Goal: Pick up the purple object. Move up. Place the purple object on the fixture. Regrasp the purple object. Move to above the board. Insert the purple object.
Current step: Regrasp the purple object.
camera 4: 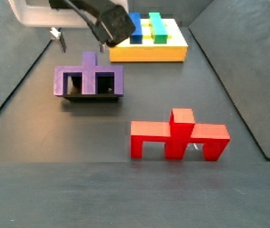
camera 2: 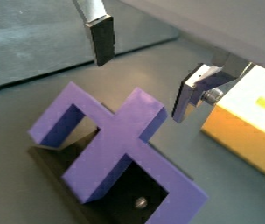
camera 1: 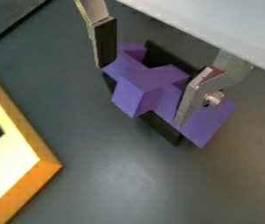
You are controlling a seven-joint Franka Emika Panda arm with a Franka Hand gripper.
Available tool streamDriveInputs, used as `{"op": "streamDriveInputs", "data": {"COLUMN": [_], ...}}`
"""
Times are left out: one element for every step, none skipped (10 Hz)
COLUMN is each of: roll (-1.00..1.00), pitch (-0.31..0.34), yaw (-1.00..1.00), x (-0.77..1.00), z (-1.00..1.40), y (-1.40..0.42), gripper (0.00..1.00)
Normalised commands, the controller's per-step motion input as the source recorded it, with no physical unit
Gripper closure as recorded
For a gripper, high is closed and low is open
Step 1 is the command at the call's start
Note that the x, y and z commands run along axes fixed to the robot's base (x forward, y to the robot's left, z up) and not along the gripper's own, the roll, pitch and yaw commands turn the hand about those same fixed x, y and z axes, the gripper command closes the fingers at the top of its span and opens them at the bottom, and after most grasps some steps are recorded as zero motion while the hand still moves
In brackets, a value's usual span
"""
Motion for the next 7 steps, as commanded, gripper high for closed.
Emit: {"op": "streamDriveInputs", "data": {"roll": [1.0, 1.0, 1.0, 1.0, 1.0, 1.0, 1.0], "pitch": [-0.069, -0.054, -0.046, -0.04, -0.046, -0.051, -0.051], "yaw": [0.03, 0.02, 0.01, 0.01, 0.01, 0.01, 0.02], "x": [-0.07, -0.09, -0.09, -0.09, -0.08, -0.08, -0.08], "z": [0.0, 0.0, 0.0, 0.0, 0.0, 0.0, 0.0], "y": [-0.02, -0.02, -0.02, -0.03, -0.06, -0.08, -0.11], "gripper": [0.0, 0.0, 0.0, 0.0, 0.0, 0.0, 0.0]}}
